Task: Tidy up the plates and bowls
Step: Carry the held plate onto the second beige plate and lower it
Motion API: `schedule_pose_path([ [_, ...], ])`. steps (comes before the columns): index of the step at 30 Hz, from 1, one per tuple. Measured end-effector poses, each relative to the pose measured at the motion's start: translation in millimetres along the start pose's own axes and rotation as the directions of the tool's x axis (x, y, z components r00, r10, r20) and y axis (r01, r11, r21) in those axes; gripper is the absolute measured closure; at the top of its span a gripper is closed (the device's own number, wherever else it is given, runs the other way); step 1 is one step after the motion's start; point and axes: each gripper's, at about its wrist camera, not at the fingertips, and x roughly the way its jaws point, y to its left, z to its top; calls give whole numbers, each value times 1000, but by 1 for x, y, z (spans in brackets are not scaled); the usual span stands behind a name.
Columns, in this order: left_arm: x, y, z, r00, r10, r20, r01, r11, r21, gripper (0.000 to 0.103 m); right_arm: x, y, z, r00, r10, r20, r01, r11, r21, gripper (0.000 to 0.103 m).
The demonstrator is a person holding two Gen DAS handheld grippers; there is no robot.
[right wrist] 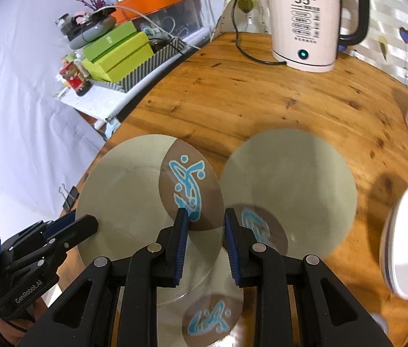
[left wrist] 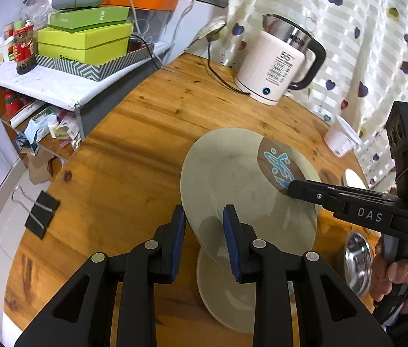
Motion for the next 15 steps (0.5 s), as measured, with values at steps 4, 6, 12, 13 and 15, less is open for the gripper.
schedule_pose_path([
  [4, -5, -7, -12, 1000, -4, -7, 4, 1000, 13, 75, -7, -4, -19, 1000, 0, -2, 0, 1000, 23, 79],
  [6, -7, -10, -18, 1000, -5, -12, 5, 1000, 17, 75, -10, -6, -29, 1000, 1, -3, -1, 999, 34, 79],
  [12, -7, -14, -37, 999, -2, -37, 3, 1000, 30, 75, -12, -7, -50, 1000, -14, -8, 14, 999, 47, 79],
  [13, -7, -15, -40, 999, 0, -41, 1, 999, 32, 75, -12, -7, -54, 1000, -15, -9, 15, 999, 49, 79],
  [15, -6, -15, -43, 999, 0, -46, 2, 999, 36, 75, -11, -8, -59, 1000, -16, -10, 17, 998, 54, 78],
])
